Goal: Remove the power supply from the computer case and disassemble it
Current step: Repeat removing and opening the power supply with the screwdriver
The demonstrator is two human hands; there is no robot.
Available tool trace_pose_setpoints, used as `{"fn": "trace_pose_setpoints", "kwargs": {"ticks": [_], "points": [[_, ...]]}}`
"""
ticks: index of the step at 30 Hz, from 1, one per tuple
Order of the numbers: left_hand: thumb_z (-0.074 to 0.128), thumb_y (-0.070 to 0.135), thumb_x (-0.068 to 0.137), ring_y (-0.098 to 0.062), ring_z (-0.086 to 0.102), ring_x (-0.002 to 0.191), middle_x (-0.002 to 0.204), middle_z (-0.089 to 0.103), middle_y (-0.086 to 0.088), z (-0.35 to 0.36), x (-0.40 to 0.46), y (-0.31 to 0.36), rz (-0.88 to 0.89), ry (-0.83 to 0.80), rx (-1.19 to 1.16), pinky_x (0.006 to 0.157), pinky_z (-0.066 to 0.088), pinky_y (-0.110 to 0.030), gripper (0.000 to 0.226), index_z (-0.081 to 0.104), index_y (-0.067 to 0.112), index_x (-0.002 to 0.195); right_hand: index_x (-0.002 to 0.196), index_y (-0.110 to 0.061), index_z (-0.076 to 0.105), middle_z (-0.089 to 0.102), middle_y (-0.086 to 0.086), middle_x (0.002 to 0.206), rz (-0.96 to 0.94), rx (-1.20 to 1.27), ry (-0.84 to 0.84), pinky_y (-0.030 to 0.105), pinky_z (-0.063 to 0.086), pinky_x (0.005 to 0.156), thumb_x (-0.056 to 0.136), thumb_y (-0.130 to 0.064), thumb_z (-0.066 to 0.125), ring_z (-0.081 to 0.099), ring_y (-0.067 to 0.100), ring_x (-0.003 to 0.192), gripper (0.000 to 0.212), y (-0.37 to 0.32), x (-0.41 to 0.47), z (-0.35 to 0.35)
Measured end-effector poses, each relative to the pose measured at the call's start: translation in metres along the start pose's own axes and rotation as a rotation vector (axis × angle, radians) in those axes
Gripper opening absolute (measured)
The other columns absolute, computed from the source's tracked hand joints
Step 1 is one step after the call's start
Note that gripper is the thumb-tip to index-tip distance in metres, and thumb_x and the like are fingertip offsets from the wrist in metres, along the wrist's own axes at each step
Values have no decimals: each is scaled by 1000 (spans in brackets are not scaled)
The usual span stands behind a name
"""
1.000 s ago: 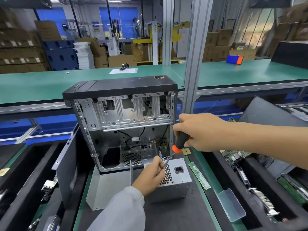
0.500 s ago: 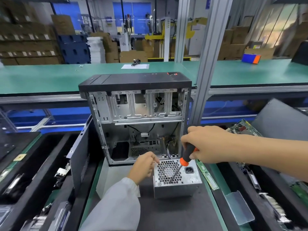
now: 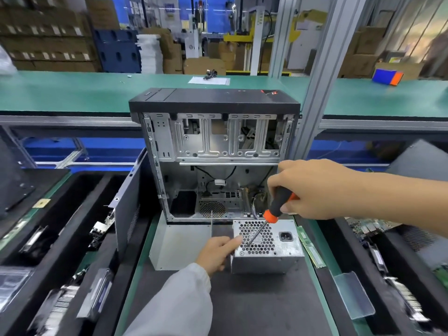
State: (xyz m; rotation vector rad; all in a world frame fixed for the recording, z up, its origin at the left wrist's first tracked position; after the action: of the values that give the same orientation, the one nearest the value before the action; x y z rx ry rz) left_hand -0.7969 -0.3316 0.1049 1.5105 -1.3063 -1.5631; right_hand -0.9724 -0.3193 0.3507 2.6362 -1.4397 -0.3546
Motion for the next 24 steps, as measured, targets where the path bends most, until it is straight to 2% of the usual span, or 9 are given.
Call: {"fn": "trace_pose_setpoints", "kwargs": {"ticks": [7, 11, 15, 20, 24], "points": [[65, 42, 90, -14, 14, 49, 58, 14, 1, 0, -1, -3, 71, 46, -16, 42, 14, -20, 59, 21, 23, 55, 98, -32, 53, 40, -9, 93, -28, -23, -57, 24, 24, 50, 87, -32, 58, 37, 5, 62, 12, -13, 10, 9], [66, 36, 92, -15, 12, 49, 56, 14, 2, 2, 1, -5, 109, 65, -42, 43, 13, -21, 62, 21, 23, 51, 98, -32, 53, 41, -9, 94, -40, -31, -55, 24, 24, 50, 87, -32, 58, 40, 5, 64, 12, -13, 12, 8], [66, 34, 92, -15, 10, 47, 57, 12, 0, 2, 4, -6, 146, 73, -38, 42, 13, -21, 63, 18, 22, 53, 100, -33, 53, 40, -10, 93, -43, -35, -50, 25, 27, 52, 87, -32, 58, 46, 16, 74, 14, -15, 14, 8], [66, 36, 92, -15, 11, 46, 54, 13, 1, 2, 8, -9, 139, 78, -27, 42, 14, -21, 63, 18, 21, 53, 97, -33, 52, 35, -10, 85, -45, -26, -36, 24, 25, 50, 87, -34, 58, 39, 7, 64, 12, -15, 14, 7], [67, 37, 91, -16, 10, 46, 55, 12, 1, 1, 10, -11, 126, 76, -32, 42, 13, -22, 63, 18, 22, 54, 98, -33, 51, 38, -10, 91, -44, -48, -51, 25, 23, 49, 88, -33, 58, 35, 4, 61, 12, -16, 14, 8]]}}
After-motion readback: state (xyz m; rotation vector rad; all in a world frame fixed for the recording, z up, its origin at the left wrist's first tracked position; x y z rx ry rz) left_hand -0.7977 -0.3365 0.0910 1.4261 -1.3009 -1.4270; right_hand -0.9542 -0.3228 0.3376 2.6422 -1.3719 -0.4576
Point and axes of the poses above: each hand's wrist, its own x-axis towards the middle knuckle, its own z-axis out of the palm, y = z × x, the point moved 1 cm from there along x, towards the middle knuckle
